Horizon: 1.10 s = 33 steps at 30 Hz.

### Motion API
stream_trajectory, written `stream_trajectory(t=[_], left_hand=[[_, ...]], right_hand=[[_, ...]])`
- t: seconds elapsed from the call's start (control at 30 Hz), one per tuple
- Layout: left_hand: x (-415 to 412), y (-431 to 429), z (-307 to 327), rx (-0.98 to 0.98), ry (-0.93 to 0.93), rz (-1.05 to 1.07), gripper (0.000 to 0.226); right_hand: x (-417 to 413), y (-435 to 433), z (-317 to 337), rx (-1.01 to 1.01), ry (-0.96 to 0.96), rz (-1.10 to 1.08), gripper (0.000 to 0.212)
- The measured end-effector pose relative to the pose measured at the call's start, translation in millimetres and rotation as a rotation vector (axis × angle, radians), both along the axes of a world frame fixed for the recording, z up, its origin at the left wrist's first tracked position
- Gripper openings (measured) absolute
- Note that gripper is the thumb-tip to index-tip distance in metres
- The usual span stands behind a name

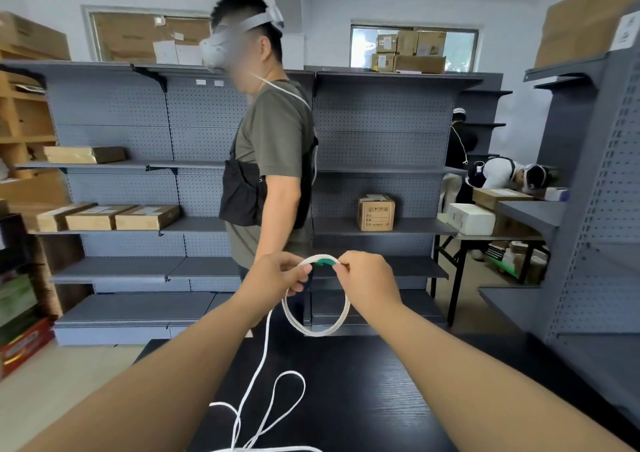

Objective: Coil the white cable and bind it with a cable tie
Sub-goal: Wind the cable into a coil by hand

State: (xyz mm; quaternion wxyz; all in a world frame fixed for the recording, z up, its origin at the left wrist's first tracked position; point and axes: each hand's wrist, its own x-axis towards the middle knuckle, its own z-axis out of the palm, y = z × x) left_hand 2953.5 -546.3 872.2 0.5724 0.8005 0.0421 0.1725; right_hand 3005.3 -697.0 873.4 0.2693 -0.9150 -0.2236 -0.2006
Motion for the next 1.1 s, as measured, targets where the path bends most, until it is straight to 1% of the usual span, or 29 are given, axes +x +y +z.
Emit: stream_trajectory(t=[0.07,0.17,0.27,0.4,0.5,0.57,0.7,0.77,0.87,0.93,1.0,1.1], left_hand=[[-1,0,-1,-0.098,-0.017,0.006,0.01],[2,3,-4,-0.11,-0.059,0.034,0.01],[5,6,-4,0.002,-0.086,0.049,0.01],[7,6,-5,0.198,-0.099,0.039,0.012],[7,7,-5,0.263,-0.072,0.013,0.01],[6,7,-5,0.26,-0.055,-0.007,0.005],[5,6,-9,0.2,-0.039,-0.007,0.005],[4,5,-13,0.094,-0.027,-0.016,0.005],[1,4,-18,-0.12,0.006,-0.048,0.007],[1,3,-21,-0.207,0.028,-0.039,0.008],[1,2,-21,-0.256,0.045,-0.034,0.009],[1,-2,-17,-0.245,0.056,-0.018,0.009]], right_hand=[[1,2,-1,0.031,0.024,-0.009,0.023],[0,6,-1,0.017,0.035,-0.012,0.022],[-5,10,0,-0.117,-0.036,0.037,0.02],[-8,14,-2,-0.322,-0.159,0.098,0.027],[-5,15,-7,-0.375,-0.207,0.104,0.024],[-3,15,-10,-0.381,-0.213,0.105,0.02],[-2,13,-8,-0.237,-0.122,0.09,0.023],[-1,10,-6,-0.14,-0.076,0.073,0.025],[3,2,-5,0.0,-0.017,0.006,0.023],[6,-2,-5,0.102,0.029,-0.029,0.02],[7,-5,-5,0.179,0.061,-0.049,0.018],[8,-9,-5,0.219,0.062,-0.062,0.016]])
